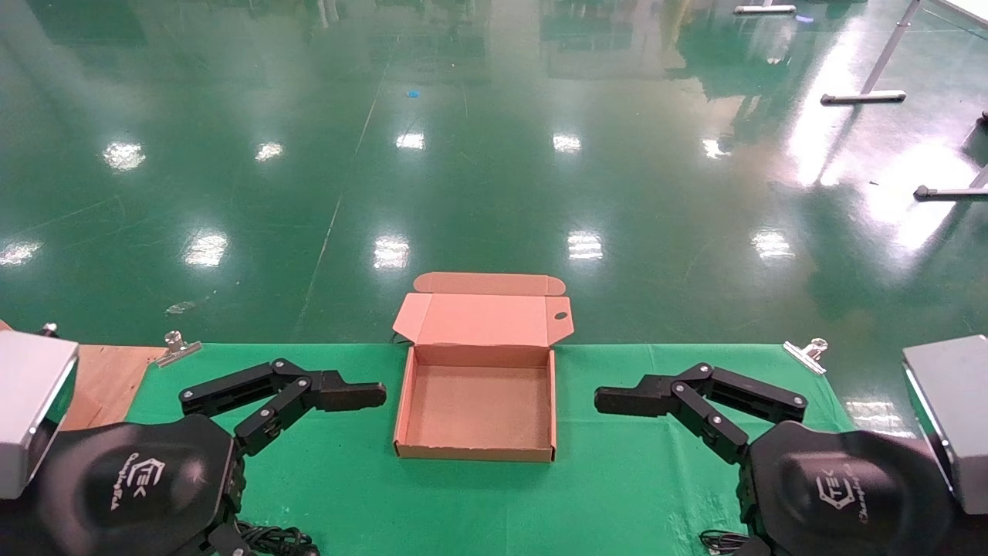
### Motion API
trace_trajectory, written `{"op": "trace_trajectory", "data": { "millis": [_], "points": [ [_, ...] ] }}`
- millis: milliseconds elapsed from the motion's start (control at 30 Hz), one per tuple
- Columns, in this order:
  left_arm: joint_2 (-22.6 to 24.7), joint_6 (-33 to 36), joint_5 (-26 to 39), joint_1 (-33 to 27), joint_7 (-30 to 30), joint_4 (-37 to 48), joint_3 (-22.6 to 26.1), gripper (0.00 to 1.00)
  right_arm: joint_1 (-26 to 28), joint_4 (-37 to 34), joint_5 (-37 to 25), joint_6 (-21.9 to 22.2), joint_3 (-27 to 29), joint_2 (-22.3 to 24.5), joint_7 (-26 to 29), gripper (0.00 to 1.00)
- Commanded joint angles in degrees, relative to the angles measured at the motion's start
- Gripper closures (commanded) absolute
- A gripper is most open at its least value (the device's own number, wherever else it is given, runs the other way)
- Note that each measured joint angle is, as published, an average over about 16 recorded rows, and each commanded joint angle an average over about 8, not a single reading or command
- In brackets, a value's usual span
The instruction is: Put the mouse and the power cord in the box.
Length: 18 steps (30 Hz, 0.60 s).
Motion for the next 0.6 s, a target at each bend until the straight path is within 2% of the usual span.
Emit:
{"op": "trace_trajectory", "data": {
  "millis": [33,600],
  "points": [
    [0.0,0.0,0.0,0.0,0.0,0.0,0.0,0.0,0.0,0.0,0.0,0.0,0.0,0.0,0.0,0.0],
    [0.0,0.0,0.0,0.0,0.0,0.0,0.0,0.0,0.0,0.0,0.0,0.0,0.0,0.0,0.0,0.0]
  ]
}}
